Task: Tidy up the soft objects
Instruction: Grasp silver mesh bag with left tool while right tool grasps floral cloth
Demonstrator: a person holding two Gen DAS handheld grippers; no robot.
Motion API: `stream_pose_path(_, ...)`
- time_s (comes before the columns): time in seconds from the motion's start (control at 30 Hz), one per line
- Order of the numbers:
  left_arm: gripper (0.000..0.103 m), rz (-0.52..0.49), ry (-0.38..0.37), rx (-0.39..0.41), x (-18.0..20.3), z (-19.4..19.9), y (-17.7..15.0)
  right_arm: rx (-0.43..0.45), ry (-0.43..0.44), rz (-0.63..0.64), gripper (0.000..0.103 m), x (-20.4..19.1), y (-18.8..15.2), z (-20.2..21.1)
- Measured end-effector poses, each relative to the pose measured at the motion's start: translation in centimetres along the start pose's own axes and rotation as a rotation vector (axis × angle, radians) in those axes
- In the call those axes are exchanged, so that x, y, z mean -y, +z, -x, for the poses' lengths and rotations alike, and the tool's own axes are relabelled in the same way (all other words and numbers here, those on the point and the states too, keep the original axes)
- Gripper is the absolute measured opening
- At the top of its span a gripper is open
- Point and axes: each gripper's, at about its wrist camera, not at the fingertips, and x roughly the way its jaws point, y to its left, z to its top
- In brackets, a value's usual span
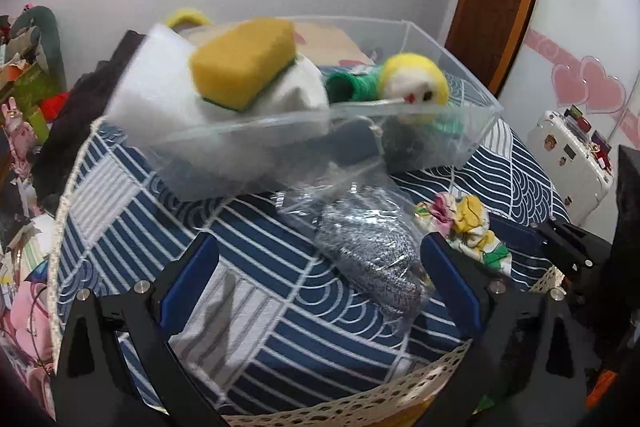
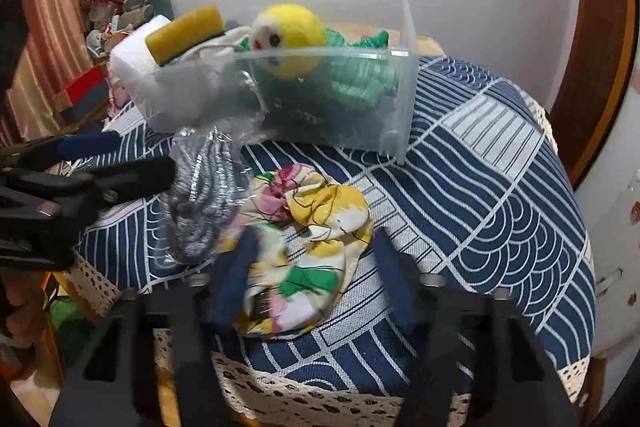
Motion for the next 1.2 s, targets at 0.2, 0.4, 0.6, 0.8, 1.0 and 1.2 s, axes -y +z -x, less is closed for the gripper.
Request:
stream_pose_path(0.2, 0.102, -0.035, -0.028, -0.060, 1.7, -2.6, -0.1, 0.018, -0.015, -0.022, 0.010, 0.5, 0.0, 0.7)
stream_pose_path(0.4, 0.075, -0.047, -0.043, -0.068, 2.0, -3.7, -0.7, 0.043, -0.046, -0.048, 0.010, 1.4, 0.0, 1.2)
stream_pose_path(0.6, 0.050, -0.073, -0.086, -0.041, 2.3, -2.8, -1.1, 0.078, -0.067, -0.071, 0.009, 1.8, 0.6, 2.5)
stream_pose_path(0.8, 0.037, -0.087, -0.113, -0.004, 1.8, -0.5, -1.6, 0.140, -0.074, -0.078, 0.009, 2.1, 1.5, 4.5)
stream_pose_path(1.0, 0.033, -0.098, -0.112, 0.090, 1.3, 2.7, -0.8, 0.201, -0.076, -0.075, 0.009, 2.2, 2.6, 6.2)
stream_pose_path(1.2, 0.033, -0.085, -0.115, 0.188, 0.3, 5.9, 0.7, 0.295, -0.081, -0.070, 0.009, 2.0, 5.0, 8.0)
